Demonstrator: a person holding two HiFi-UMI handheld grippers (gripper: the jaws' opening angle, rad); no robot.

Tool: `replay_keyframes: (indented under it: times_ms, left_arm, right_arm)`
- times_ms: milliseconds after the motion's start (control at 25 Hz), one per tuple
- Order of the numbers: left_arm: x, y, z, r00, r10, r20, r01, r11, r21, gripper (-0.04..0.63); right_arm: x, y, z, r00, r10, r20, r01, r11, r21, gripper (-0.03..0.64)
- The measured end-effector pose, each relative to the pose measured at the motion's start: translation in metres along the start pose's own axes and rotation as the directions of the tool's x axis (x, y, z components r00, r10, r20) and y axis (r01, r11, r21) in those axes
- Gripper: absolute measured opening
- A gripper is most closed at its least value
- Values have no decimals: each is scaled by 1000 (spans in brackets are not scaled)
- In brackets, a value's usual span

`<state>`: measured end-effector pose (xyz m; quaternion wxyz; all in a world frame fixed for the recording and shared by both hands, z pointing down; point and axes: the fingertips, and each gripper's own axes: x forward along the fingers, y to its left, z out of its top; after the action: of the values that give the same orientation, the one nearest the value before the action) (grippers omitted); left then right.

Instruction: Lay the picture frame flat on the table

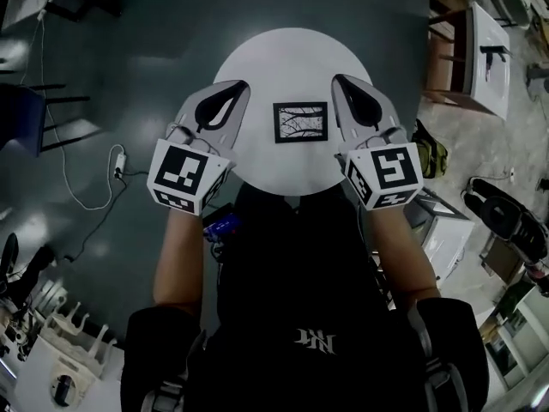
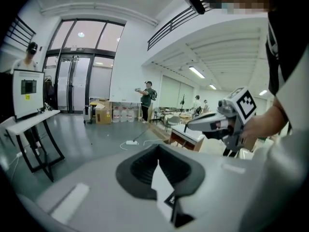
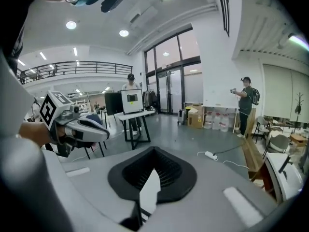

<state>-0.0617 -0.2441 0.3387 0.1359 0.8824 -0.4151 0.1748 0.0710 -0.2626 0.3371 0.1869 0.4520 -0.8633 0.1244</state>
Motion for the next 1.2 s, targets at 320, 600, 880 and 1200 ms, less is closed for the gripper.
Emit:
replay_keyframes:
  times_ms: [320, 600, 880, 1200]
  left_arm:
    - [-63, 5, 117, 985, -64, 158, 41, 989, 141, 3]
    - [-135, -1, 181, 963, -123, 239, 65, 970, 235, 3]
    - [-160, -38, 194, 908, -270, 321, 195, 949, 248, 3]
    - [-196, -109, 166, 894, -297, 335, 224, 945, 240, 3]
  right_arm:
    - [-52, 34, 124, 976, 23, 217, -14, 999, -46, -2]
    - [-120, 75, 194, 921, 56, 386, 8, 987, -162, -2]
    - [-175, 85, 194, 878, 106, 467, -91, 994, -55, -2]
    - [-247, 107, 157, 833, 222, 506, -268, 963, 19, -2]
